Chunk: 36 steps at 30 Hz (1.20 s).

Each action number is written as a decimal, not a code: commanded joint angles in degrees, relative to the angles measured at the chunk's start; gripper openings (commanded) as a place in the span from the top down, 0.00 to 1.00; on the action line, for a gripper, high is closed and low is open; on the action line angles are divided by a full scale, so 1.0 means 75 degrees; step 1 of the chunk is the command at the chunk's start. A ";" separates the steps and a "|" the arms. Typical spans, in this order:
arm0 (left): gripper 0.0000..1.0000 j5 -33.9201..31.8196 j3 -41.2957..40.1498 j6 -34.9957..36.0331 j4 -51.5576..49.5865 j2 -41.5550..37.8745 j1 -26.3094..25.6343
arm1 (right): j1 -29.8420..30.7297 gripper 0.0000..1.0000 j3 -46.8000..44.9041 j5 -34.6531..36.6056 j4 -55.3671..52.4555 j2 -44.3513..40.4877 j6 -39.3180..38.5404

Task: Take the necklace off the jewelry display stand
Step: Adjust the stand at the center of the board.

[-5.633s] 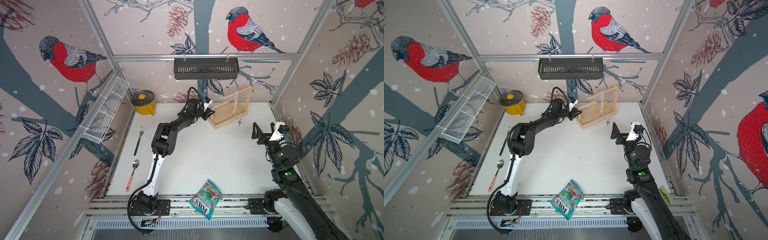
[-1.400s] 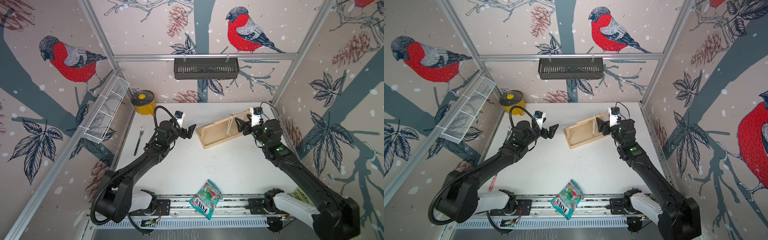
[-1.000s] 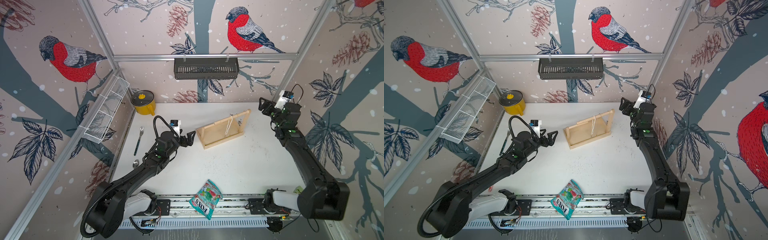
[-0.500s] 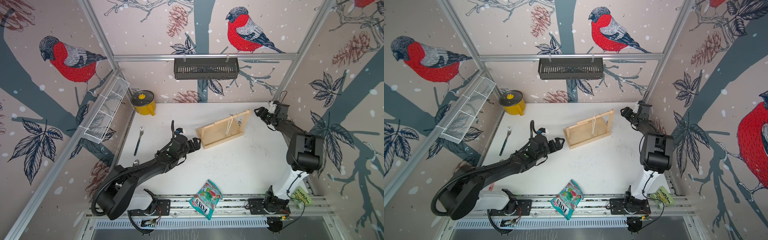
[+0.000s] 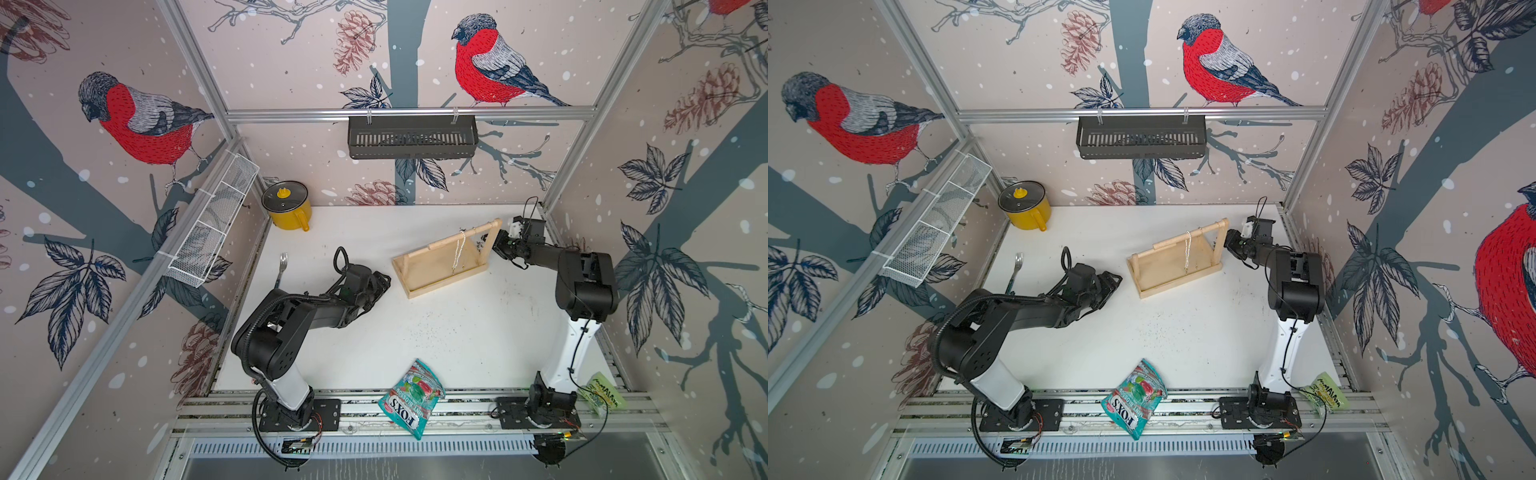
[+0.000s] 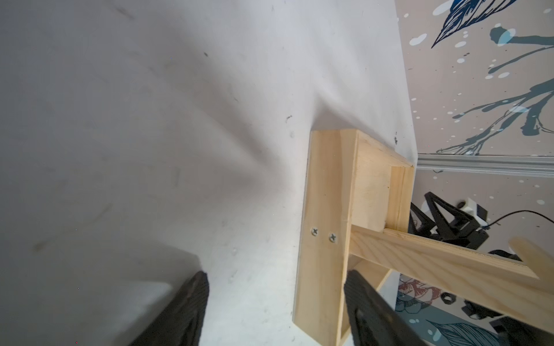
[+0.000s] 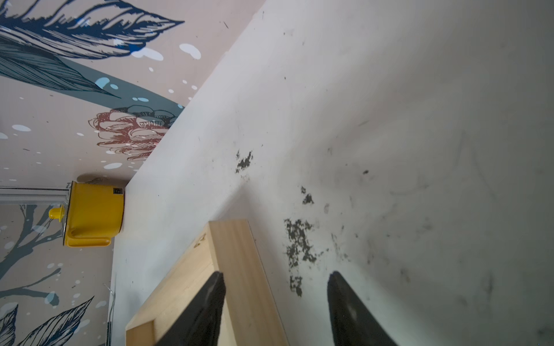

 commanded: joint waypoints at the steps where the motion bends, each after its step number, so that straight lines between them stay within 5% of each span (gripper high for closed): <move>1: 0.30 0.0288 0.0191 -0.0439 0.0597 0.0255 0.0029 | 0.0109 0.48 -0.0390 -0.0199 0.0519 -0.0073 0.0090; 13: 0.48 0.0838 0.1498 -0.0740 0.1168 0.1815 0.0196 | 0.0221 0.55 -0.2442 -0.0382 0.1824 -0.0984 0.0469; 24: 0.53 0.0985 0.3166 -0.0437 0.0808 0.2923 0.0382 | 0.0408 0.56 -0.3821 0.0070 0.2732 -0.1883 0.0948; 30: 0.53 0.0857 0.3711 -0.0152 0.0508 0.3182 0.0630 | 0.0177 0.45 -0.3679 0.0550 0.2142 -0.2220 0.0622; 36: 0.38 0.0683 0.3411 0.0536 0.0334 0.2677 0.1126 | -0.0163 0.29 -0.3249 0.1366 0.0751 -0.3062 -0.0161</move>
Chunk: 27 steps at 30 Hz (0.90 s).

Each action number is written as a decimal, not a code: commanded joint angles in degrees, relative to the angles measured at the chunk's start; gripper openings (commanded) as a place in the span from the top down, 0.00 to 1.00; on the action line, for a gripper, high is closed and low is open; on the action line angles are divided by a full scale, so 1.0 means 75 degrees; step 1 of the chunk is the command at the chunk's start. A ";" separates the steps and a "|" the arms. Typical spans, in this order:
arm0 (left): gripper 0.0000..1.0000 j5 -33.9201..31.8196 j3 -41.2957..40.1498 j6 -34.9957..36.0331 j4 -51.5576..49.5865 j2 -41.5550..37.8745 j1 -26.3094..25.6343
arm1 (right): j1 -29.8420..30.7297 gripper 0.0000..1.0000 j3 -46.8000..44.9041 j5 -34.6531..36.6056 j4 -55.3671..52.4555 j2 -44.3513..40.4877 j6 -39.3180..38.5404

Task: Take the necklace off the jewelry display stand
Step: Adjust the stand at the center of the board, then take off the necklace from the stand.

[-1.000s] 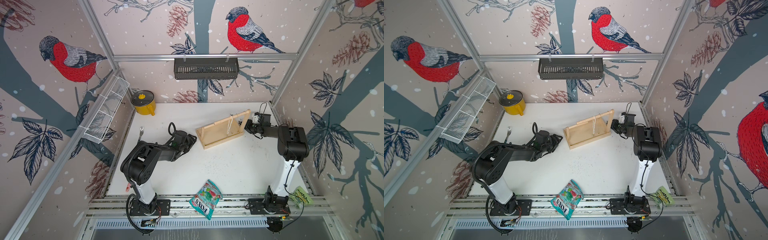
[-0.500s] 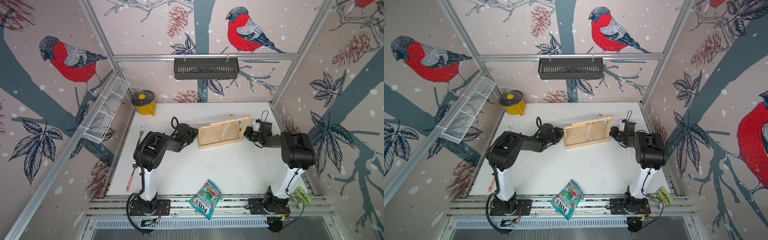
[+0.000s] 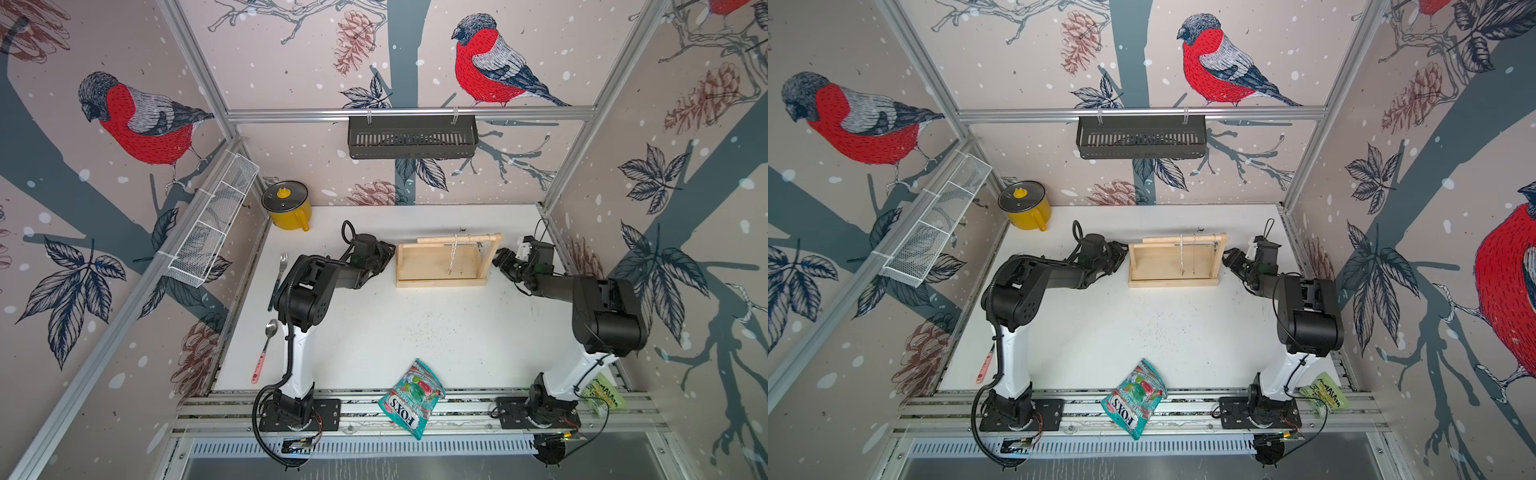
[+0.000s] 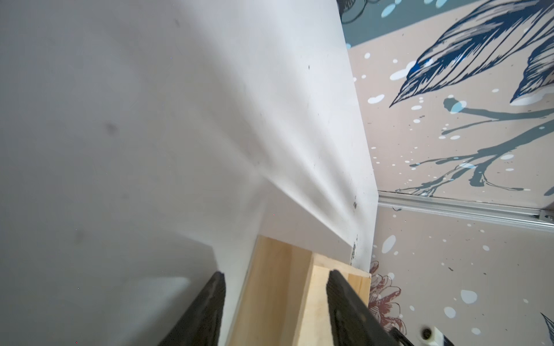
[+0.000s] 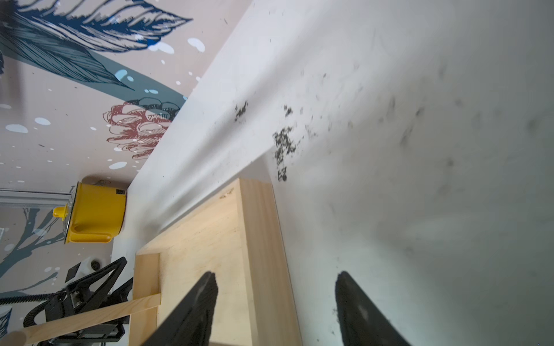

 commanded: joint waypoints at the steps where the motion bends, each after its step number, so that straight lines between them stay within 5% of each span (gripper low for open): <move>1: 0.36 -0.0119 -0.0224 0.0652 0.0030 -0.0404 0.0247 | -0.0133 0.27 0.0189 0.0619 -0.0961 -0.0529 -0.0621; 10: 0.19 -0.0779 -0.1595 0.3207 -0.0330 -0.2764 0.0782 | -0.0164 0.23 -0.0265 0.1098 -0.1968 -0.3389 -0.1428; 15: 0.12 -0.2702 -0.2348 0.5220 -0.1456 -0.4901 0.0129 | 0.0490 0.23 -0.0860 0.1517 -0.2634 -0.5987 -0.2290; 16: 0.04 -0.2752 -0.2545 0.5589 -0.1337 -0.5278 0.0000 | 0.0657 0.24 -0.0932 0.1511 -0.2741 -0.6377 -0.2393; 22: 0.02 -0.1642 -0.4058 0.6681 0.0672 -0.6753 -0.0070 | 0.2677 0.26 -0.2470 0.1441 -0.0913 -0.8042 -0.2249; 27: 0.02 -0.1238 -0.4527 0.6602 0.0950 -0.6767 0.0048 | 0.5154 0.28 -0.2800 0.3287 -0.0025 -0.7438 -0.3027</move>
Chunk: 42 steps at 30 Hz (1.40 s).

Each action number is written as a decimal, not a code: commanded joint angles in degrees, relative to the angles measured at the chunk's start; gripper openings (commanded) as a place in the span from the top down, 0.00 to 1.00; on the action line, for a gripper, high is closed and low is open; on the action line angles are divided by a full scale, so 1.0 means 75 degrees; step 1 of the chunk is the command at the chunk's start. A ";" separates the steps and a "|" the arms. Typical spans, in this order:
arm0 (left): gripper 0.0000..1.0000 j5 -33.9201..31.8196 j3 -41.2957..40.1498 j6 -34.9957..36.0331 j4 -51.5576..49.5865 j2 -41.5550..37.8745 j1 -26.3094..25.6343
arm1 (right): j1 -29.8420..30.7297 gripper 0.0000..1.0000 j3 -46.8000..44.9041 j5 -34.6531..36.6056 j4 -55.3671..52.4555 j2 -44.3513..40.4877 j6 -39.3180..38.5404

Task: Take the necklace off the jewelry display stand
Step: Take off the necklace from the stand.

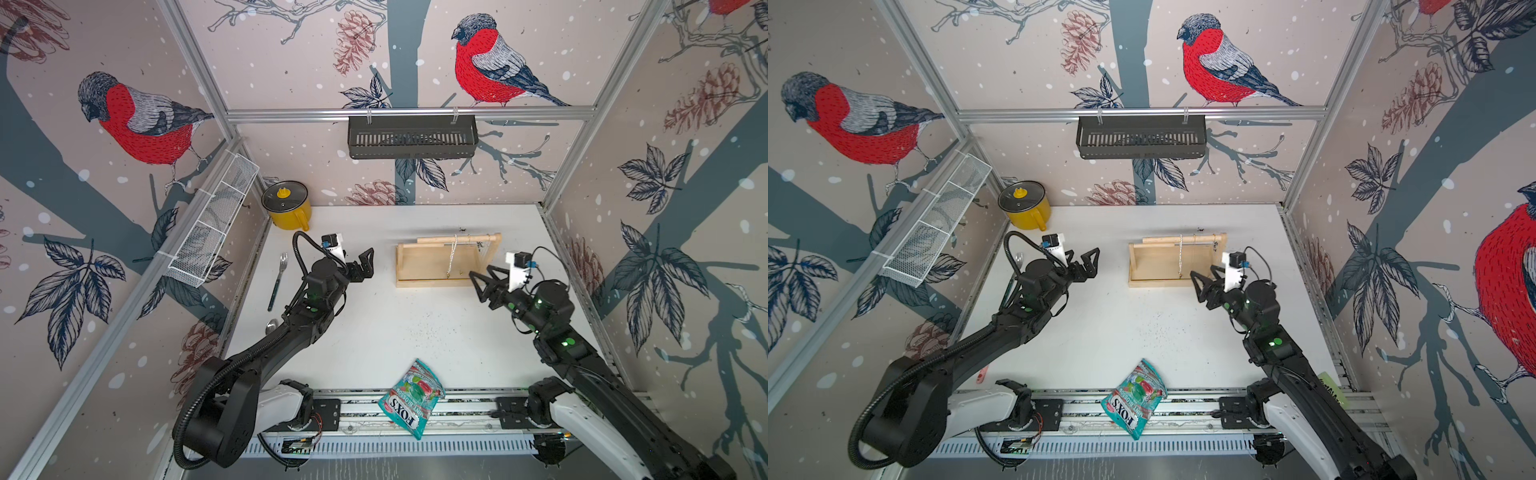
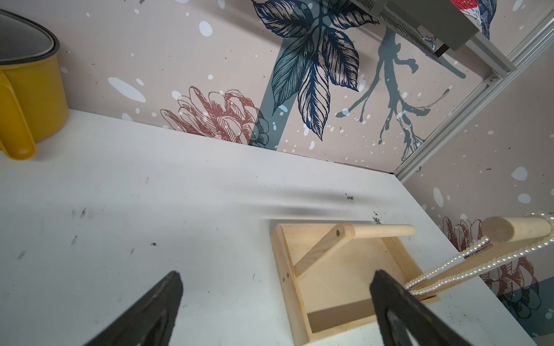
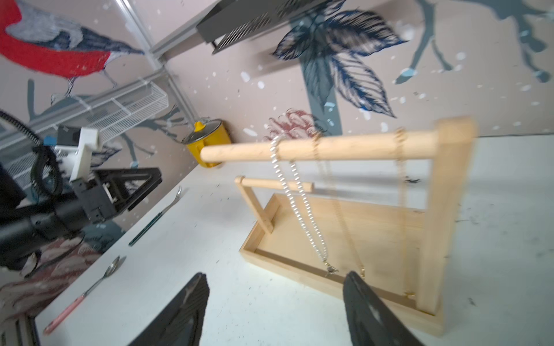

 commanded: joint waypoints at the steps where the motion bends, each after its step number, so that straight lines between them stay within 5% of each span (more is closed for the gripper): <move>1: 0.02 0.0620 -0.0306 0.0615 0.0898 -0.0105 0.0060 | 0.1050 0.28 0.0173 0.1438 0.1079 0.0488 -0.0810; 5: 0.03 0.1074 -0.1072 0.1055 0.1651 -0.0688 0.0037 | 0.1718 0.34 0.0396 0.2156 0.1509 0.1251 -0.1256; 13: 0.04 0.1367 -0.1765 0.1497 0.2013 -0.1181 -0.0595 | 0.1617 0.39 0.0400 0.2955 0.2692 0.2310 -0.1014; 26: 0.04 0.1528 -0.1780 0.1824 0.2366 -0.0988 -0.1198 | 0.1240 0.41 0.1095 0.3063 0.2766 0.3129 -0.0799; 42: 0.05 0.1637 -0.1837 0.1967 0.2324 -0.0864 -0.1409 | 0.1107 0.57 0.1596 0.2868 0.2601 0.3643 -0.0539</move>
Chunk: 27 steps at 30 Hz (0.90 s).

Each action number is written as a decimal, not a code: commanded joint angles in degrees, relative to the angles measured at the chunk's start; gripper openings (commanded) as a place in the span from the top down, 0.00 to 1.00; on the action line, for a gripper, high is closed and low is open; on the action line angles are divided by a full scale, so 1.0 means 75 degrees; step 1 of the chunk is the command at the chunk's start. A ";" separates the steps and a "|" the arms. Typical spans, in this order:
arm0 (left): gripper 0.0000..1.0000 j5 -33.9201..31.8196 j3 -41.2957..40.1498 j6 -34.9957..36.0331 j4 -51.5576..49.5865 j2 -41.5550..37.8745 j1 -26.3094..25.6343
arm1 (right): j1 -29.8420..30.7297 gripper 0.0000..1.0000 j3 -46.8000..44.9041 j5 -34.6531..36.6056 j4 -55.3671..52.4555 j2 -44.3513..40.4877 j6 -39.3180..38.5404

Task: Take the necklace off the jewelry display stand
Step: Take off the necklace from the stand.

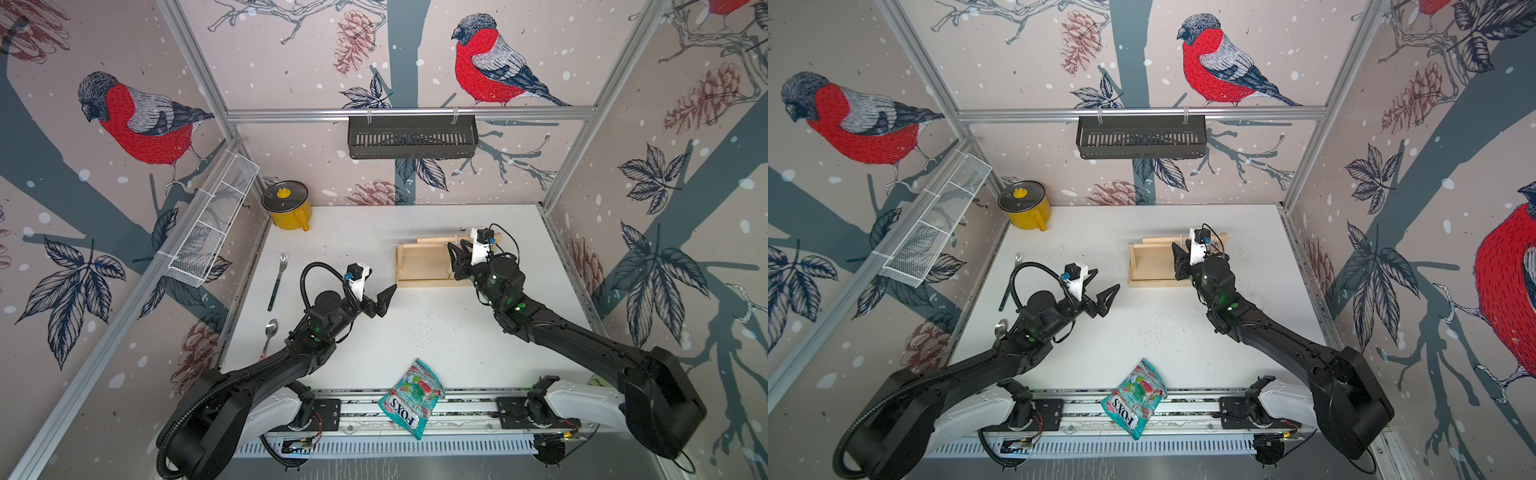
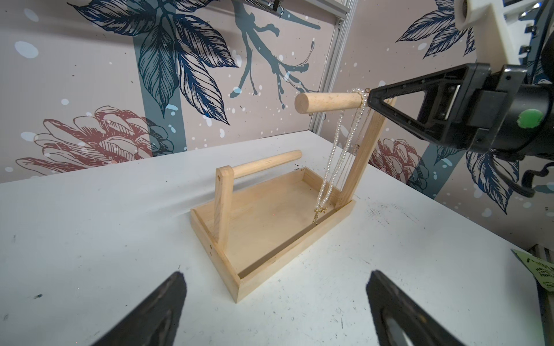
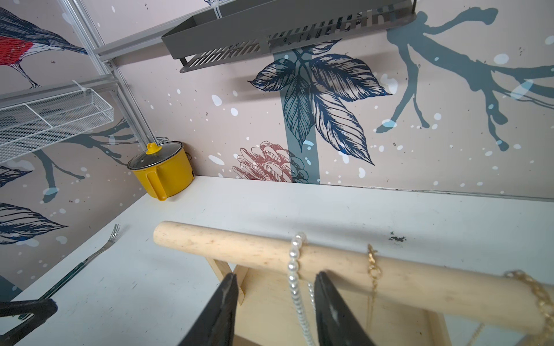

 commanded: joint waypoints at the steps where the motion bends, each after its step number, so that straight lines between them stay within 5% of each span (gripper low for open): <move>1: 0.05 0.0095 -0.0013 0.0086 0.0331 -0.0031 -0.0015 | 0.0002 0.58 -0.0005 -0.0029 0.0052 -0.0003 0.0133; 27: 0.08 0.0235 -0.0216 0.0010 0.0512 -0.0225 -0.0031 | -0.0079 0.72 0.0016 0.0145 0.0052 0.0298 0.0234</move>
